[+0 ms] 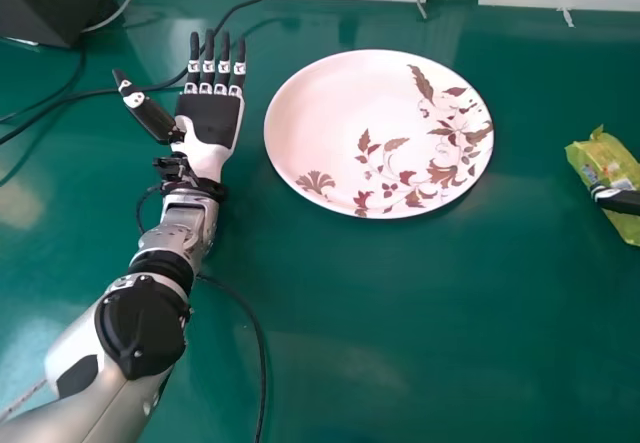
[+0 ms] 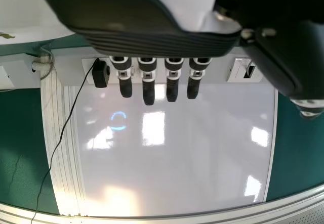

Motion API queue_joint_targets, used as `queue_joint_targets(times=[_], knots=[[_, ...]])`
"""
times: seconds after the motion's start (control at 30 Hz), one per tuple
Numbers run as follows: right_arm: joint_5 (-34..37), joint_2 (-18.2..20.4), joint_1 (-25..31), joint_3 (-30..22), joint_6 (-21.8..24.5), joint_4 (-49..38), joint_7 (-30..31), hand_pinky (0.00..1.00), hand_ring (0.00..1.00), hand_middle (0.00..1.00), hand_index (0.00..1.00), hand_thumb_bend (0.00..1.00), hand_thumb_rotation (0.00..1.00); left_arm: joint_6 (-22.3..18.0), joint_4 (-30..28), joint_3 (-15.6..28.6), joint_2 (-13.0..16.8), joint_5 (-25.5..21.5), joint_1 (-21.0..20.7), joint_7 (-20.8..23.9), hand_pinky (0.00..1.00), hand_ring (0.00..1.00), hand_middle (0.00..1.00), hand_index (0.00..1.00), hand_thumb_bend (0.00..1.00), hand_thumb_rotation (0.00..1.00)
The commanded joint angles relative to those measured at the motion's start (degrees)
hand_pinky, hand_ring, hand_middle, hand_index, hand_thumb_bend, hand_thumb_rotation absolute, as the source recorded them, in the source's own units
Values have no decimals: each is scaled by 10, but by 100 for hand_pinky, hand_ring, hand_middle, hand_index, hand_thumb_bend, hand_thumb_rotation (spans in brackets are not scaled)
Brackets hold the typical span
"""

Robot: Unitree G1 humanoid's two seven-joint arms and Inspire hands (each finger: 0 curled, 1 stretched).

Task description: Pick up biscuit and place it in the plate

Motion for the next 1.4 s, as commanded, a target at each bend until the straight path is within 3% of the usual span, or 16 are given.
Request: queue_joint_targets(times=[0.0, 0.63, 1.37], knots=[[1, -5, 15, -10, 3, -15, 3, 18, 23, 45, 49, 52, 0, -5, 0, -10, 5, 9, 3, 6, 97, 96, 100, 100, 100, 70], [2, -8, 29, -42, 13, -66, 8, 18, 22, 44, 50, 52, 0, -13, 0, -9, 3, 13, 2, 9, 100, 95, 100, 100, 100, 68], [-22, -20, -3, -59, 31, -122, 45, 19, 23, 45, 49, 52, 0, -5, 1, -9, 5, 19, 3, -2, 100, 94, 100, 100, 100, 66]])
